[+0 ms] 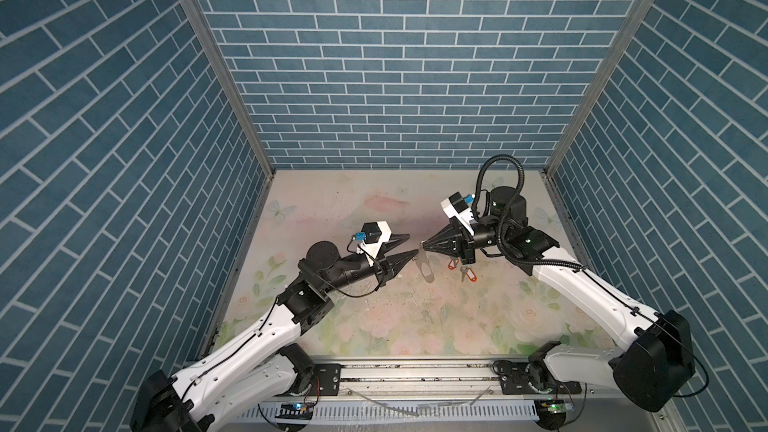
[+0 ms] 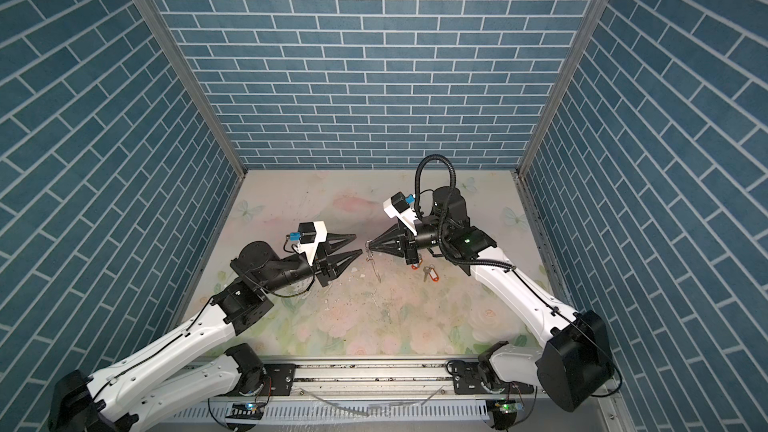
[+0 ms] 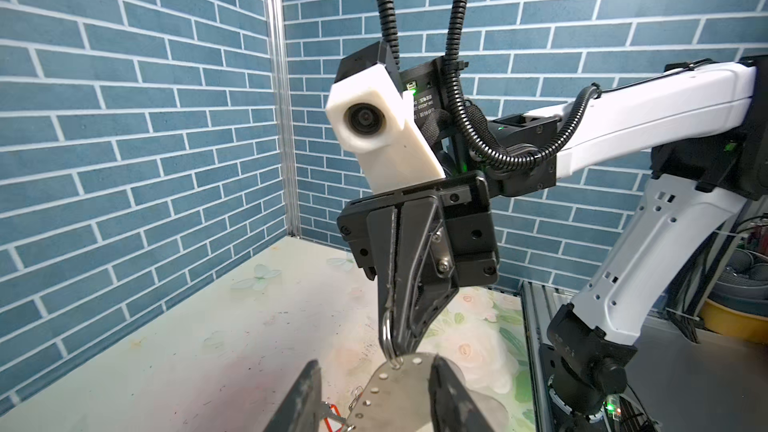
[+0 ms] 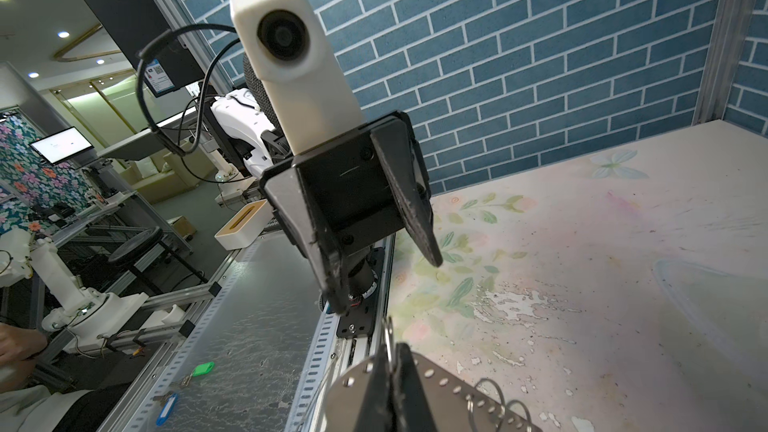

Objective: Put the keys on the keyring

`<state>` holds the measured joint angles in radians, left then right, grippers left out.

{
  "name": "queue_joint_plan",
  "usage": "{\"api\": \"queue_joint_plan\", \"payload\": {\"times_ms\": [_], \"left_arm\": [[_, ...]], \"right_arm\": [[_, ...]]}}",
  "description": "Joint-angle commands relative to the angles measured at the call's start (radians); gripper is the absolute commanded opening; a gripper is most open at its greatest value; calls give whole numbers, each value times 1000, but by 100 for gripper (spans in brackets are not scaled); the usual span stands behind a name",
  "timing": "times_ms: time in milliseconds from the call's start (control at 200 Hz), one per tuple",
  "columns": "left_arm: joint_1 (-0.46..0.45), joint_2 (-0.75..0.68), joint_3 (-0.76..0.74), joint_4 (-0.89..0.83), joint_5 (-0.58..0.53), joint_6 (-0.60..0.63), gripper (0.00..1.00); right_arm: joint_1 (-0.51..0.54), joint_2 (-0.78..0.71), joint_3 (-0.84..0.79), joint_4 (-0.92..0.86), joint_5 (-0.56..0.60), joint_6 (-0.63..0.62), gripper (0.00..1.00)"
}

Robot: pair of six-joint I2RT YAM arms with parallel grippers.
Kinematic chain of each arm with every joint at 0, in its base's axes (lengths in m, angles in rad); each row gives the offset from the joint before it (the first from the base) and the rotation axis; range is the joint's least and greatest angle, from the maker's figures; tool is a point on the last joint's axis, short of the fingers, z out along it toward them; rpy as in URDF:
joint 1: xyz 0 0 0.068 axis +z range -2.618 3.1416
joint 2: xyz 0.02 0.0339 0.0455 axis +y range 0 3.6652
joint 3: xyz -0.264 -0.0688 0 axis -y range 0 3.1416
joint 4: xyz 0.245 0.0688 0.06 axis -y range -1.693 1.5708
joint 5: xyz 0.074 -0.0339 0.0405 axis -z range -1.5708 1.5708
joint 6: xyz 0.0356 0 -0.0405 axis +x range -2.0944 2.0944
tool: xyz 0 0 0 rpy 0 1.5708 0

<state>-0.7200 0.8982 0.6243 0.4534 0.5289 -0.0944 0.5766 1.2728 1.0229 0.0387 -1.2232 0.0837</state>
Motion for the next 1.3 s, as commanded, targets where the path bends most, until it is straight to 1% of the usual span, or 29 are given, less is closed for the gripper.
{"api": "queue_joint_plan", "payload": {"times_ms": [0,245,350,560,810,1075,1220,1295], "left_arm": [[-5,23,12,69,48,-28,41],[-4,82,26,133,74,-55,35],[-6,97,26,164,81,-66,30],[-7,115,26,201,89,-79,24],[-7,119,28,206,92,-77,20],[-12,130,35,197,96,-74,8],[-25,120,34,155,64,-42,0],[-40,107,31,125,28,-9,0]], "right_arm": [[-4,2,17,59,-36,25,0],[-4,5,6,94,-45,49,0],[-4,8,3,96,-47,50,0],[-4,14,1,105,-50,53,0],[-2,16,-1,107,-56,56,0],[-3,10,-4,107,-53,59,0],[-3,4,-6,101,-29,58,0],[-4,2,-5,96,-16,54,0]]}}
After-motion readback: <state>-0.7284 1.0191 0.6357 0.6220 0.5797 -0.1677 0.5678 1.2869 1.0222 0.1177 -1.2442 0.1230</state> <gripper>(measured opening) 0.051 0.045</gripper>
